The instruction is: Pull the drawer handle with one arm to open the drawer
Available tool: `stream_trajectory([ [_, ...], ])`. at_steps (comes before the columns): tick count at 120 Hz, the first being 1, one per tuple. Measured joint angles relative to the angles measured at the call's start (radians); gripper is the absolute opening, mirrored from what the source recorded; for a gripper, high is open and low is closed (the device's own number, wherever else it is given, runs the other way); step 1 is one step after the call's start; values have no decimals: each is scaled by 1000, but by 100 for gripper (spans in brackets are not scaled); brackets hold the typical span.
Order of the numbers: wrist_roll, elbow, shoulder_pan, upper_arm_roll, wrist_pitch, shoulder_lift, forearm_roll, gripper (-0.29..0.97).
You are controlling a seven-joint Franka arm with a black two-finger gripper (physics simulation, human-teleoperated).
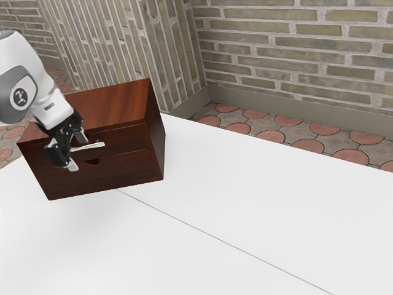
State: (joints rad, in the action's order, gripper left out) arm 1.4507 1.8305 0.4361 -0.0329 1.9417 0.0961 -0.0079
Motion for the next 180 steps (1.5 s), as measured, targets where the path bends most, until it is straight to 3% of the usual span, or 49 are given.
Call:
stream_trajectory([
  [80, -118, -24, 23, -1, 38, -54, 52, 68],
  [180, -180, -5, 18, -4, 48, -61, 64, 68],
])
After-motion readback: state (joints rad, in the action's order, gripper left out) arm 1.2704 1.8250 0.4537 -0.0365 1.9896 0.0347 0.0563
